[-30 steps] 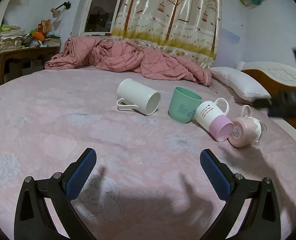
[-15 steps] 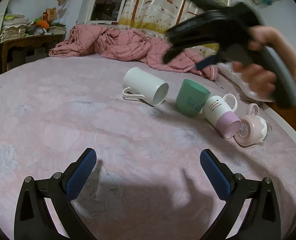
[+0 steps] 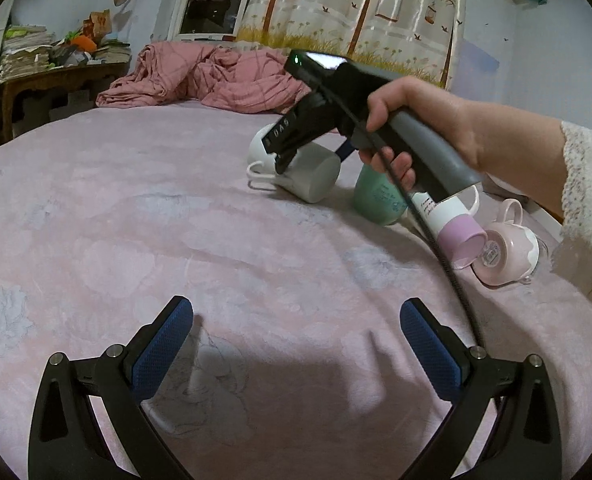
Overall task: Flip cup upright
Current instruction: 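Move the right tool to the white mug lying on its side and grasp it, then lift the white mug with the right tool and carry it toward the left tool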
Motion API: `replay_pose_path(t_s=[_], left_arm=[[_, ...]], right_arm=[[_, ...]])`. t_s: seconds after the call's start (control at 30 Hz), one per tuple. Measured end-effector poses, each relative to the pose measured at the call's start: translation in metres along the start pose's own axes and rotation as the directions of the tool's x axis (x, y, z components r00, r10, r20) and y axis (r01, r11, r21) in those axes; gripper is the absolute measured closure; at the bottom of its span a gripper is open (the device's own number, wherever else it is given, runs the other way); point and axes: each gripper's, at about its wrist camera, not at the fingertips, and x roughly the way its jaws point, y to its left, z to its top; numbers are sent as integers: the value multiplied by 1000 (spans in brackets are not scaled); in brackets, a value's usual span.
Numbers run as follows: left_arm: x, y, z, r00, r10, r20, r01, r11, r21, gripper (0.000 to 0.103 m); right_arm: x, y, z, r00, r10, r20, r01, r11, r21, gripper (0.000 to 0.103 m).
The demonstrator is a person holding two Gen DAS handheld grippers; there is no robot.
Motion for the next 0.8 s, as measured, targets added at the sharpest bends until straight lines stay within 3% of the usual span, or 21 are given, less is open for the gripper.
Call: replay_pose_path(t_s=[0.13, 0.23, 0.37, 0.47, 0.7, 0.8], left_arm=[[1, -1, 0, 1000, 3, -2, -3, 1000, 3, 0], [1, 0, 1, 1000, 2, 0, -2, 1000, 1, 0], [1, 0, 1, 1000, 3, 1, -3, 1000, 3, 0], [1, 0, 1, 1000, 2, 6, -2, 1000, 5, 0], [0, -2, -2, 1000, 5, 15, -6, 1000, 17, 0], [0, -3, -2, 1000, 4, 20, -5, 1000, 18, 0]], right_arm=[[13, -9, -1, 999, 43, 7, -43, 998, 34, 15], [13, -5, -5, 999, 23, 33, -23, 1000, 8, 17], [-11, -9, -19, 995, -4, 98, 2, 1000, 17, 20], [-35, -28, -33, 989, 33, 144, -42, 997, 58, 21], [-96, -64, -97, 975, 41, 216, -66, 992, 108, 23], [-124, -51, -142, 973, 41, 229, -64, 994, 93, 23]])
